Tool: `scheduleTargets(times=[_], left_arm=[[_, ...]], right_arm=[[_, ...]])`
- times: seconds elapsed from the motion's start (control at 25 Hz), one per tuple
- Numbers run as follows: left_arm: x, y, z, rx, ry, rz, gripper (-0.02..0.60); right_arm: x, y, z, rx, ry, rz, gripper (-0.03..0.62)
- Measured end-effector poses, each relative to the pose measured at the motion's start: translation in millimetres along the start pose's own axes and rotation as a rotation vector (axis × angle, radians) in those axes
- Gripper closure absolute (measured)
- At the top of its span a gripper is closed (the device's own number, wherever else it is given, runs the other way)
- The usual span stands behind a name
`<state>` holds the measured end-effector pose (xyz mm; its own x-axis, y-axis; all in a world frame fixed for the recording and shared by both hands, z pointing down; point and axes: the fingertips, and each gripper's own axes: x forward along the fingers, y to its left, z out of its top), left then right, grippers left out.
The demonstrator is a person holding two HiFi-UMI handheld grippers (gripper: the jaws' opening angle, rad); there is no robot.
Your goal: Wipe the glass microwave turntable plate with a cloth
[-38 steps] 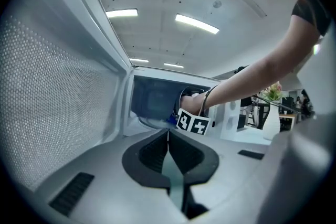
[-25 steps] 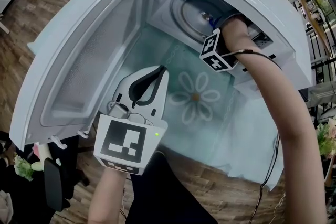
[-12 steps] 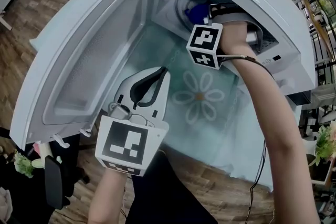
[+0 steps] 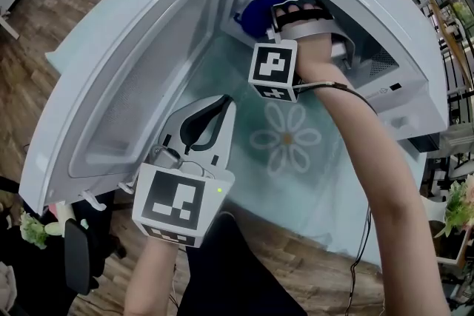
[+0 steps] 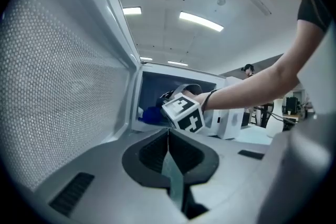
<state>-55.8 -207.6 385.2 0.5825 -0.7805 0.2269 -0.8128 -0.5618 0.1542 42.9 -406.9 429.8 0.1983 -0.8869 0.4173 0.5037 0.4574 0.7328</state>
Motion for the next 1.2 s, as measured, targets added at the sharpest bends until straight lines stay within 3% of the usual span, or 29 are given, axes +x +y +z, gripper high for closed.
scheduleTargets(times=[0.24, 0.44, 0.84, 1.2], left_arm=[[2, 0, -2, 0.003, 0.006, -0.003, 0.574], [2, -2, -2, 0.007, 0.008, -0.005, 0.574], [3, -6, 0, 0.019, 0.010, -0.009, 0.574], [7, -14, 3, 0.028, 0.010, -0.023, 0.574]], right_arm=[[-3, 14, -2, -0.371, 0.056, -0.090, 0.540], [-11, 23, -5, -0.592, 0.088, -0.118, 0.540], [-21, 41, -24, -0.748, 0.132, -0.096, 0.540], [-33, 70, -56, -0.885, 0.208, 0.019, 0.540]])
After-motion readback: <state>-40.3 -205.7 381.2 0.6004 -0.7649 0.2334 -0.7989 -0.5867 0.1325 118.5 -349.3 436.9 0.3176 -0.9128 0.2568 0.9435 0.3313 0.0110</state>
